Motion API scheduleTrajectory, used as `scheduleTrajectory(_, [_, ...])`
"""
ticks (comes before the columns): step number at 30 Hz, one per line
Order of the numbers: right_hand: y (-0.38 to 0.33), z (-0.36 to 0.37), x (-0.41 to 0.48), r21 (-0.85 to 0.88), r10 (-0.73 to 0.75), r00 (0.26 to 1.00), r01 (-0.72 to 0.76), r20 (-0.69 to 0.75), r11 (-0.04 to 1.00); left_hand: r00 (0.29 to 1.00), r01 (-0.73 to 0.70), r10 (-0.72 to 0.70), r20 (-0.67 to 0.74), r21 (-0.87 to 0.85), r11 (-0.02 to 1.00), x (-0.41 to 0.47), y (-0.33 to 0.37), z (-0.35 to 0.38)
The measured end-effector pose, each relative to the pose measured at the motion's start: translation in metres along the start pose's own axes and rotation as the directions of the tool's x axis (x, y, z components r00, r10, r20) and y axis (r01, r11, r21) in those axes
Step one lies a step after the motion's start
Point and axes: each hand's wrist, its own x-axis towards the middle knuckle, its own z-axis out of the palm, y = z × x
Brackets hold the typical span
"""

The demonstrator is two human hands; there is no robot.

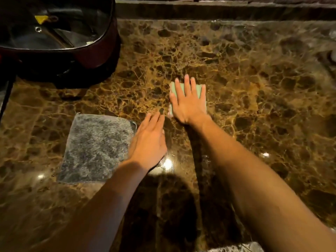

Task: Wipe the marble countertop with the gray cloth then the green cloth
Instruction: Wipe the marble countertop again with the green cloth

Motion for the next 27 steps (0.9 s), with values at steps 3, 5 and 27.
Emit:
scheduleTrajectory(3, [0.006,-0.009,0.04,0.004,0.013,1.0,-0.013,0.02,1.0,1.0,-0.002,0.002,0.005,0.057,0.998,0.015,0.01,0.009])
scheduleTrajectory(5, [0.01,-0.011,0.052,0.004,0.012,1.0,-0.012,0.02,1.0,0.998,0.057,-0.058,0.006,0.121,0.991,0.019,0.014,0.017])
scheduleTrajectory(27, [0.035,0.052,-0.299,-0.057,-0.045,0.999,0.043,-0.028,0.997,0.99,0.126,-0.137,0.028,0.243,0.962,0.019,0.02,0.03])
